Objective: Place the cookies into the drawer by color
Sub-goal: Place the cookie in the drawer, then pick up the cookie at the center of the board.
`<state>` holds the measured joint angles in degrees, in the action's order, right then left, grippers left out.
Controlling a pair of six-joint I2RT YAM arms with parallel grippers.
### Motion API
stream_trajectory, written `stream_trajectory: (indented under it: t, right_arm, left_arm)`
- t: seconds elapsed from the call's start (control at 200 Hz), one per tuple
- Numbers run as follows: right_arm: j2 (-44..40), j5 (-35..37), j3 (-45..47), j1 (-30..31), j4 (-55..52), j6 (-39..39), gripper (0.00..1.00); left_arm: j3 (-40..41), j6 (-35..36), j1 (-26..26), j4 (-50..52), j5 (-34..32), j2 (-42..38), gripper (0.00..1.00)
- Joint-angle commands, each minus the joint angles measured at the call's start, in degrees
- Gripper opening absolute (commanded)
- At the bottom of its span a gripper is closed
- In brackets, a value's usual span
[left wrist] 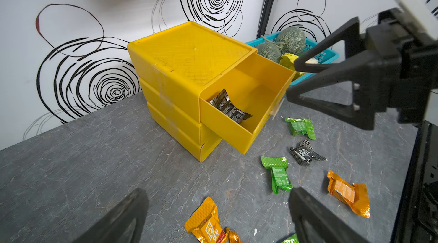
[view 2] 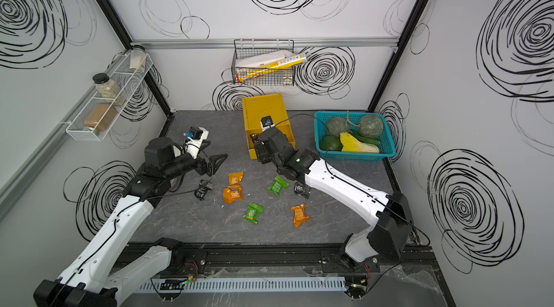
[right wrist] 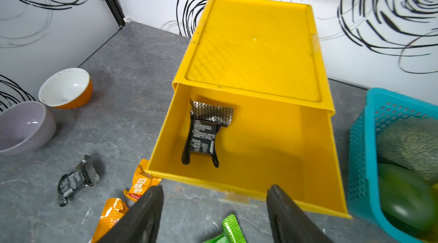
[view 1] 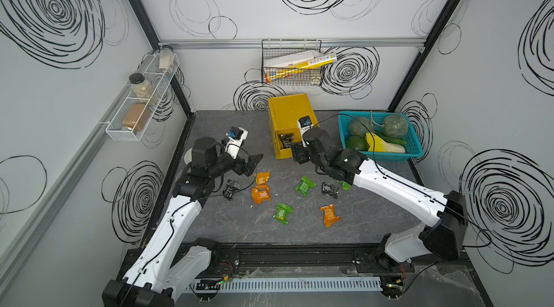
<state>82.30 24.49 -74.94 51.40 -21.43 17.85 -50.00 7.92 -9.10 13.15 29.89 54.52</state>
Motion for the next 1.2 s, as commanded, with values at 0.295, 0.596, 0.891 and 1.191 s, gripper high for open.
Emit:
stream_trajectory:
  t: [0.295, 0.596, 0.891, 1.191]
  right_arm:
    - [-16.01, 7.87, 15.86, -0.17, -2.74, 4.0, 1.0]
    - [-24.34, 11.75, 27.04, -0.26, -5.44, 15.96, 1.0]
    - [-27.24, 11.09, 36.39, -0.45, -4.06, 26.2, 1.0]
    - [-22.63, 9.44, 41.63, -1.56, 1.57, 28.65, 0.99]
  left_arm:
    - [1.33, -0.21, 1.12, -3.48, 2.66, -0.26, 0.99]
    - [0.78, 0.87, 1.85, -1.9, 4.94, 0.05, 0.99]
    - [0.34, 1.52, 2.52, -1.13, 7.37, 0.39, 0.99]
    - [1.14, 1.48, 2.83, -2.04, 7.56, 0.17, 0.99]
